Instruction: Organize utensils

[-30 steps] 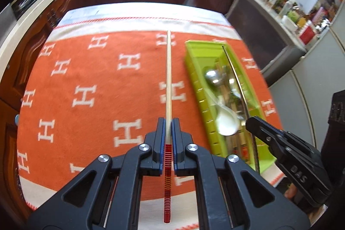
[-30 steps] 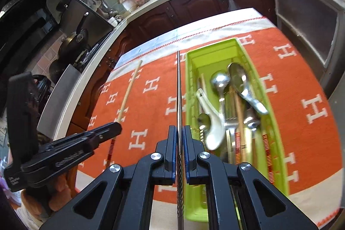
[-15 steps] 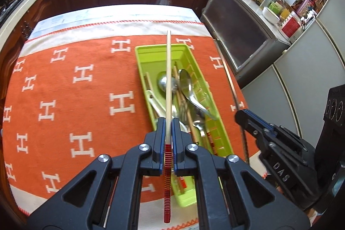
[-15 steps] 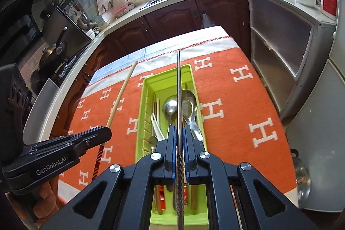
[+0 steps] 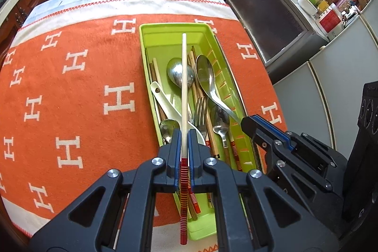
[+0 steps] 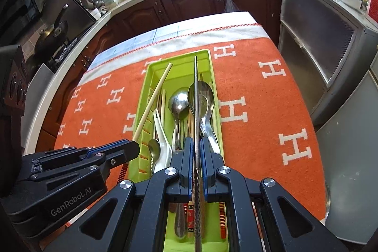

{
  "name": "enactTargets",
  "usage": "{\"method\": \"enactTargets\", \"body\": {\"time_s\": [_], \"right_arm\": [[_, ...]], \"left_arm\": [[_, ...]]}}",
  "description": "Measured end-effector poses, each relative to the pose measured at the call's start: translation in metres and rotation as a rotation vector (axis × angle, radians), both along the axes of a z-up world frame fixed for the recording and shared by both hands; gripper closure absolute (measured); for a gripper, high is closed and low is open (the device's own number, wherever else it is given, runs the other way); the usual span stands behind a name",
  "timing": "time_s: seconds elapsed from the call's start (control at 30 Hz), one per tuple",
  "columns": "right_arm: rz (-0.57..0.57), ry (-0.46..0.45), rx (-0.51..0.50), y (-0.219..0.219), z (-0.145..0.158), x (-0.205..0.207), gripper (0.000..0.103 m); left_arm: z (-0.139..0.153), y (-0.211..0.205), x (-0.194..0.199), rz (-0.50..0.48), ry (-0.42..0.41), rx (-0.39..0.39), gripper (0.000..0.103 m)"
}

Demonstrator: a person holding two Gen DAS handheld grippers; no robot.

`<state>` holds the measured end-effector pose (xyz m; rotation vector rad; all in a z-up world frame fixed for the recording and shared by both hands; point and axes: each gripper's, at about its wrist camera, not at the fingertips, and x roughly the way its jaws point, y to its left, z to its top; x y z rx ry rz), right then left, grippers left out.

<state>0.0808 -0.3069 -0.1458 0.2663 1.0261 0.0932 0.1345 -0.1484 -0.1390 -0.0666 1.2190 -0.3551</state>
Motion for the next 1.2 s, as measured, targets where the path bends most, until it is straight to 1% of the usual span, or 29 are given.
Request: {"method": "enactTargets", "body": {"time_s": [0.1, 0.23, 0.27, 0.33, 0.37, 0.43, 0.53, 0.73, 0.87, 0.97, 1.03, 1.13, 1.2], "right_arm": [[0.017, 0.014, -0.011, 0.004, -0.006, 0.005, 0.098], [0.031, 0.035, -0.015, 0.009, -0.012, 0.009, 0.096], [0.031, 0.041, -0.007, 0.009, -0.015, 0.010, 0.094], [0.026, 0.046, 0.006, 0.009, -0.015, 0.009, 0.084], [0.020, 0.046, 0.008, 0.009, -0.016, 0.009, 0.084], [0.012, 0.046, 0.010, 0.007, -0.018, 0.007, 0.083], [-0.001, 0.054, 0.028, 0.003, -0.021, 0.005, 0.080], [-0.007, 0.057, 0.035, 0.001, -0.023, 0.000, 0.072], [-0.012, 0.062, 0.041, 0.003, -0.025, -0.004, 0.070], [-0.016, 0.067, 0.043, 0.003, -0.026, -0.005, 0.070], [-0.020, 0.071, 0.043, 0.004, -0.026, -0.006, 0.070], [-0.022, 0.076, 0.043, 0.004, -0.026, -0.008, 0.069], [-0.019, 0.079, 0.041, 0.006, -0.025, -0.010, 0.068]], "left_arm": [[-0.002, 0.000, 0.002, 0.000, -0.004, 0.003, 0.100], [-0.003, -0.003, 0.001, -0.017, -0.020, 0.037, 0.099], [-0.003, -0.003, 0.000, -0.023, -0.019, 0.042, 0.097], [-0.003, -0.003, -0.002, -0.030, -0.017, 0.050, 0.084], [-0.002, -0.002, -0.003, -0.022, -0.027, 0.062, 0.081], [-0.001, 0.001, -0.005, -0.016, -0.041, 0.073, 0.067], [0.000, 0.008, -0.006, -0.001, -0.043, 0.067, 0.055], [0.000, 0.014, -0.009, 0.007, -0.046, 0.074, 0.053], [0.000, 0.016, -0.012, 0.005, -0.050, 0.083, 0.051], [0.000, 0.019, -0.014, 0.009, -0.051, 0.093, 0.045], [0.000, 0.022, -0.014, 0.016, -0.047, 0.094, 0.038], [0.000, 0.028, -0.014, 0.028, -0.039, 0.091, 0.031], [0.001, 0.031, -0.016, 0.035, -0.040, 0.096, 0.028]]}}
